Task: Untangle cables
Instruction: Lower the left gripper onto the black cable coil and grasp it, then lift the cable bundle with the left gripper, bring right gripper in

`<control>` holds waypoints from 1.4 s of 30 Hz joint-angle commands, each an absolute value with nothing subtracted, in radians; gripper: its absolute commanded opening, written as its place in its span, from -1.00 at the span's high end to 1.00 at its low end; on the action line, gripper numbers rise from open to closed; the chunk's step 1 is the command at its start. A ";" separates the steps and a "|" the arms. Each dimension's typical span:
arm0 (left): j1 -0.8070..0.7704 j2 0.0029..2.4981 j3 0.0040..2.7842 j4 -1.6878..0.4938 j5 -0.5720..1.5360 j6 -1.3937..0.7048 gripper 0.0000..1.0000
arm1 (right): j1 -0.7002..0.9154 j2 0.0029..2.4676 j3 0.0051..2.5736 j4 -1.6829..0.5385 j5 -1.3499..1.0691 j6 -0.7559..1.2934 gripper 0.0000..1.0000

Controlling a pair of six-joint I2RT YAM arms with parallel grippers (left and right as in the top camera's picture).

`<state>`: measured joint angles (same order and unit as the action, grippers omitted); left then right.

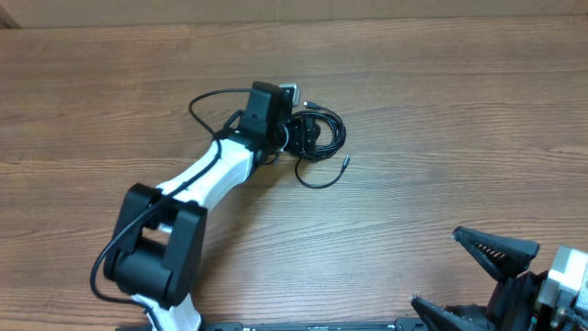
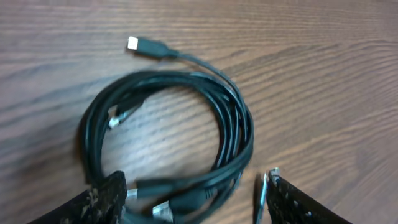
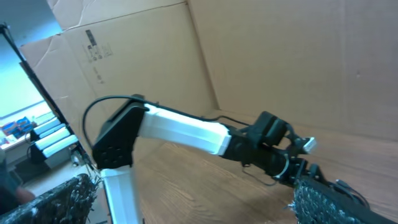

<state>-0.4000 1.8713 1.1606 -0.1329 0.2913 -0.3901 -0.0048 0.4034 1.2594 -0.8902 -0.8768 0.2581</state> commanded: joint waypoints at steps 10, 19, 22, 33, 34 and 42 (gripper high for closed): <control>-0.405 1.935 1.341 -0.244 0.315 -0.358 -0.47 | -0.001 0.409 1.270 -0.915 -0.892 0.204 -1.00; -0.408 1.935 1.476 -0.416 0.270 -0.163 -0.58 | -0.001 0.409 1.269 -0.939 -0.892 0.181 -1.00; -0.420 1.940 1.475 -0.491 0.149 -0.099 -0.62 | -0.001 0.409 1.269 -0.938 -0.892 0.179 -1.00; -0.435 1.951 1.471 -0.540 -0.019 -0.086 -0.66 | -0.001 0.409 1.269 -0.938 -0.892 0.171 -1.00; -0.434 1.962 1.467 -0.537 -0.029 -0.097 -0.66 | -0.001 0.409 1.269 -0.939 -0.893 0.171 -1.00; -0.427 2.083 1.460 -0.509 0.049 -0.192 -0.64 | -0.001 0.409 1.269 -0.949 -0.892 0.166 -1.00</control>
